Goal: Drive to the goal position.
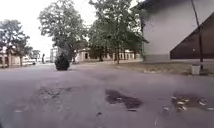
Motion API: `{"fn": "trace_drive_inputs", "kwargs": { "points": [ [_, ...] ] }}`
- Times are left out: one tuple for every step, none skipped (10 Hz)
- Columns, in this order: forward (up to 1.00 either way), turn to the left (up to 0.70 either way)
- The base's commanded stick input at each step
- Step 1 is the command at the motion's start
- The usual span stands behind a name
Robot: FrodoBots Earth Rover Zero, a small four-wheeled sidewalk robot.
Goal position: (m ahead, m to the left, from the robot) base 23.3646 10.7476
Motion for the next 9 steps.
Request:
{"fn": "trace_drive_inputs", "kwargs": {
  "points": [
    [0.7, 0.04],
    [0.7, 0.04],
    [0.7, 0.04],
    [0.7, 0.04],
    [0.7, 0.04],
    [0.7, 0.04],
    [0.7, 0.14],
    [0.7, 0.39],
    [0.7, 0.36]
  ]
}}
